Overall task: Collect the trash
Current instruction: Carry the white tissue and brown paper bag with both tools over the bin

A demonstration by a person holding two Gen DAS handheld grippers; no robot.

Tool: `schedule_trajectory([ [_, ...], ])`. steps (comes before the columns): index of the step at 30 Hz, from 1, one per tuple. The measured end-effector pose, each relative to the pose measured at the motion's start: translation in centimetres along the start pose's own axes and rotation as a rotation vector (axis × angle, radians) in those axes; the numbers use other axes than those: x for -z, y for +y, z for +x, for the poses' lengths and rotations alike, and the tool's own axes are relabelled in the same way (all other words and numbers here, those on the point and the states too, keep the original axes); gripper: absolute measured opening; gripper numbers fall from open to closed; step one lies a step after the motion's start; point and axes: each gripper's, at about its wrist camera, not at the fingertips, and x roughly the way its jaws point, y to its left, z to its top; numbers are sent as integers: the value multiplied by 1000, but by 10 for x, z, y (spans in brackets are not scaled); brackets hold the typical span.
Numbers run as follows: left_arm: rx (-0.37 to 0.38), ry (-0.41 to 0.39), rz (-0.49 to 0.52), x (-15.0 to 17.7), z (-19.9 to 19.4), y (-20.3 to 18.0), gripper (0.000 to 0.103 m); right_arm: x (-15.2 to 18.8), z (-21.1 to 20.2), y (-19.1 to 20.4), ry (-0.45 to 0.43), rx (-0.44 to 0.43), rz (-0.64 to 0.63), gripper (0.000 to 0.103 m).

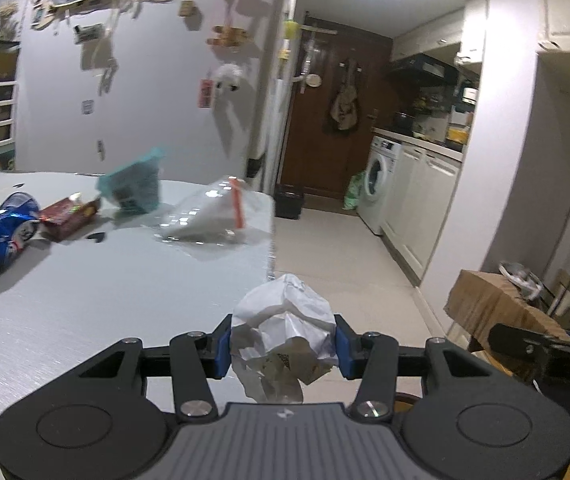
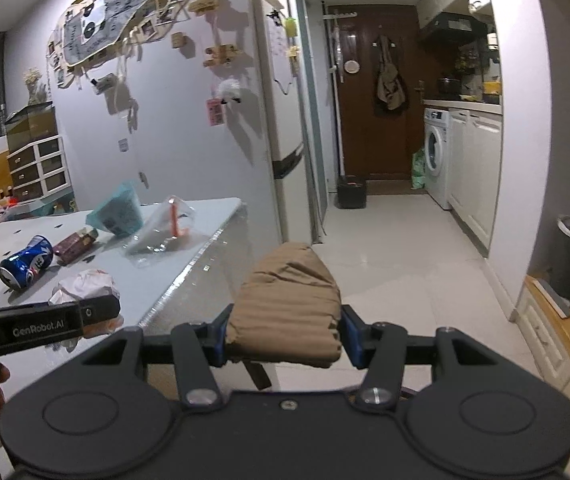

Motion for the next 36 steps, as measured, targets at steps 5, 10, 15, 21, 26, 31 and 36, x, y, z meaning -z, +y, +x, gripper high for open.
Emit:
schedule_trajectory([
  [5,24,9,36,8,-6,-27,50,11,-14,-23,6,19,25,54],
  [10,46,28,79,20,-9,-54,50,22,-25,-42,5,41,55,54],
  [15,75,51,111,31,-7,-78,50,35,-31,-61,17,60,79,54],
  [21,111,99,137,43,8,-103,50,55,-33,-84,47,84,104,54],
  [26,130,158,151,59,30,-117,50,71,-28,-102,83,107,128,54],
  [31,130,241,155,80,59,-122,50,89,-15,-117,138,124,147,54],
  [36,121,327,151,100,92,-117,50,108,8,-122,214,124,155,54],
])
